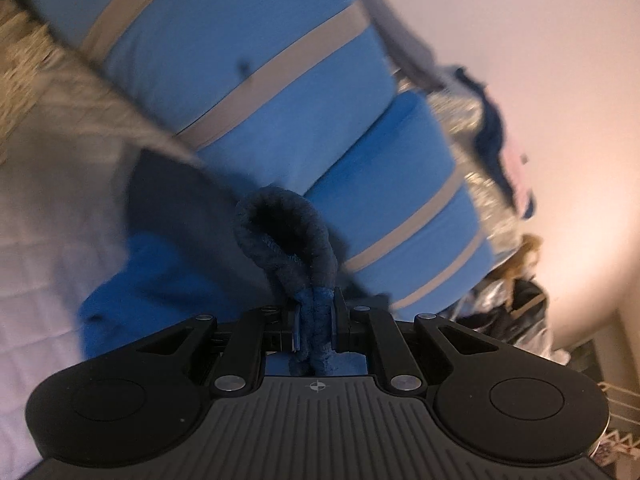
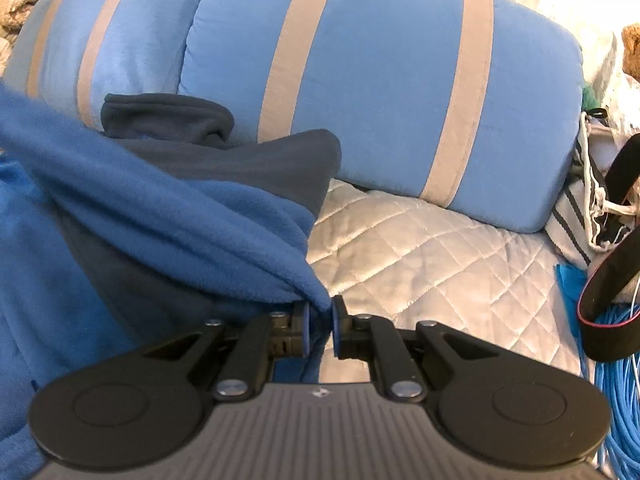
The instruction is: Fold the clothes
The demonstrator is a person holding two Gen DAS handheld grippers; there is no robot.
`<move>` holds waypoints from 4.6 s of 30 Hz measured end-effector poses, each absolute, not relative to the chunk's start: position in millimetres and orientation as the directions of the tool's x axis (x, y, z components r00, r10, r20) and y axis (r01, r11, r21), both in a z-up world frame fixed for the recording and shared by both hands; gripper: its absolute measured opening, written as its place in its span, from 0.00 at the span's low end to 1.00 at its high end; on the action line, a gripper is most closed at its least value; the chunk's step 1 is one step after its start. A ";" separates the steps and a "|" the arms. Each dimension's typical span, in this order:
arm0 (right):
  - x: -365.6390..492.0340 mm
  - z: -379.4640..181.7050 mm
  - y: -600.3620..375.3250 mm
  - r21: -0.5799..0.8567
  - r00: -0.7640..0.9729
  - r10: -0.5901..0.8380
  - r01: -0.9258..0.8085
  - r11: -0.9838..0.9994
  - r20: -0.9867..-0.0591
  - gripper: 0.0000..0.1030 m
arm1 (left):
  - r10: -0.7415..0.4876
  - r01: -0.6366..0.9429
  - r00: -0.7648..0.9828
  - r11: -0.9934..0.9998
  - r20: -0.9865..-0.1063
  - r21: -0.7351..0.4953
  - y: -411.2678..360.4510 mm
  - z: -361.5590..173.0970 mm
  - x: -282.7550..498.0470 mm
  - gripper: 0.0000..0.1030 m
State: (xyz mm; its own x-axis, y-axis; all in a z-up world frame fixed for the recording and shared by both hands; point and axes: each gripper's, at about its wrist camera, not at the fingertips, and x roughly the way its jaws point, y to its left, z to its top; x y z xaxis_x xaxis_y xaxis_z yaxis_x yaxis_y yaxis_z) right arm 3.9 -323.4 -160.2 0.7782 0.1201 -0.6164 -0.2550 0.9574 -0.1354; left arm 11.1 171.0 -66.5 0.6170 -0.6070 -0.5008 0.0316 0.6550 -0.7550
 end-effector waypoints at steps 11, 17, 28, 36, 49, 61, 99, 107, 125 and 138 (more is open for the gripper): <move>7.4 -164.5 -323.3 -0.128 0.764 0.116 -0.252 0.959 -0.635 0.11 | -0.577 -0.106 0.467 0.716 -0.671 -0.690 184.5 -152.0 -8.7 0.13; 9.9 -162.7 -324.0 -0.115 0.744 0.119 -0.255 0.960 -0.657 0.17 | -0.535 -0.144 0.419 0.759 -0.734 -0.635 180.9 -184.6 -8.4 0.17; 4.8 -130.1 -357.3 0.249 0.607 0.376 -0.286 0.925 -0.700 0.70 | -0.543 -0.162 0.422 0.743 -0.726 -0.650 187.9 -190.7 -11.6 0.17; 16.1 -161.6 -372.2 0.587 0.419 0.608 -0.194 0.786 -0.675 0.75 | -0.532 -0.157 0.431 0.751 -0.729 -0.641 179.8 -191.8 -9.3 0.17; 33.6 -219.1 -379.5 0.795 0.392 0.725 0.023 0.607 -0.566 0.56 | -0.549 -0.184 0.440 0.719 -0.710 -0.670 184.8 -196.0 -9.5 0.17; 22.5 -208.7 -386.5 0.730 0.443 0.635 0.068 0.680 -0.633 0.12 | -0.547 -0.188 0.449 0.715 -0.707 -0.673 186.5 -193.9 -12.3 0.16; 60.8 -183.7 -406.7 0.605 0.580 0.498 -0.012 0.796 -0.644 0.72 | -0.431 0.214 0.494 0.902 -0.755 -0.375 98.0 -67.4 49.5 0.42; 53.2 -187.6 -391.9 0.536 0.589 0.466 -0.064 0.841 -0.661 0.29 | -0.399 0.361 0.446 0.899 -0.801 -0.247 27.7 -97.8 103.3 0.41; 44.0 -191.8 -392.3 0.533 0.611 0.455 -0.062 0.844 -0.648 0.29 | -0.272 0.445 0.449 0.894 -0.851 -0.051 8.7 -111.6 91.0 0.07; 30.1 -185.3 -394.7 0.483 0.624 0.449 -0.129 0.866 -0.639 0.30 | -0.267 0.399 0.483 0.915 -0.834 -0.062 -14.5 -56.0 90.4 0.38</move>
